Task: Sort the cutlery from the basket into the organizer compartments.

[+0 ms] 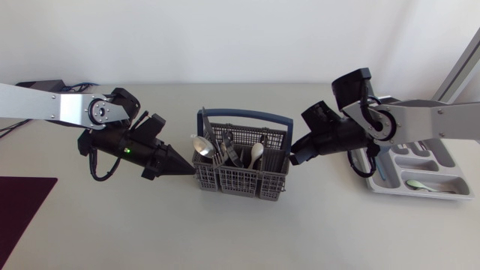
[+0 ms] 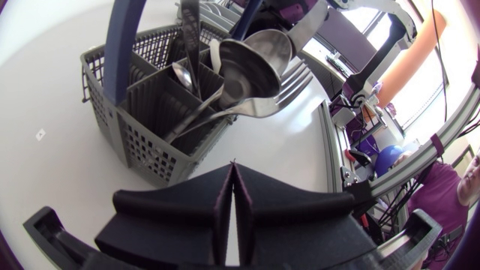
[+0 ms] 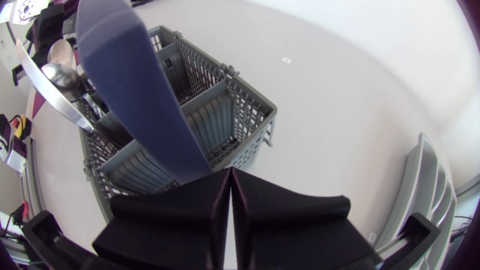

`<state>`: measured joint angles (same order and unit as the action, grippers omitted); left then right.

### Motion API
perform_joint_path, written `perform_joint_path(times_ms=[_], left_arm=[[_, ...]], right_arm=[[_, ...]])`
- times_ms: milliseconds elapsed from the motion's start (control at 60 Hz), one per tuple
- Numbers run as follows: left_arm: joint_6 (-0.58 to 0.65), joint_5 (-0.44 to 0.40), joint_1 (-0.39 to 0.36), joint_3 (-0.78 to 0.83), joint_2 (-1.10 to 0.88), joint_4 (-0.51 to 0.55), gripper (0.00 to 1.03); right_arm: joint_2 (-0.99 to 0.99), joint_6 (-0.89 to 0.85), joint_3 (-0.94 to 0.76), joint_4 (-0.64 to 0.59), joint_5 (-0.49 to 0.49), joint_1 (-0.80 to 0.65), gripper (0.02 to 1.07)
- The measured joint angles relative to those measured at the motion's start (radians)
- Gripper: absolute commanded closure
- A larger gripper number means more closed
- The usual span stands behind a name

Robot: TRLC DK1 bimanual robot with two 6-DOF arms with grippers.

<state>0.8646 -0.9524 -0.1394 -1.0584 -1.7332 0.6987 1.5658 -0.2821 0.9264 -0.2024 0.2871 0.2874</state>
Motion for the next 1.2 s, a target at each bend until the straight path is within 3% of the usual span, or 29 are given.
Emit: perform_joint_path(times_ms=[300,700,917,1200], left_arm=[[0.027,0.0,0.031,0.031,0.003,0.0,1.0],[0.045,0.027,0.138,0.009,0.032,-0.007,1.0],[-0.04,0.101,0.103,-0.005,-0.004,-0.152,1.0],[-0.107,0.125,0.031,-0.012,-0.043,-0.19,1.0]], right_arm=[[0.063,0.018,0.097,-0.008,-0.014,0.027,1.01],[-0.13,0.018,-0.044,-0.031,-0.014,0.025,1.01],[-0.134,0.018,-0.072,-0.034,-0.014,0.039,1.01],[-0.134,0.018,-0.075,-0.034,-0.014,0.054,1.01]])
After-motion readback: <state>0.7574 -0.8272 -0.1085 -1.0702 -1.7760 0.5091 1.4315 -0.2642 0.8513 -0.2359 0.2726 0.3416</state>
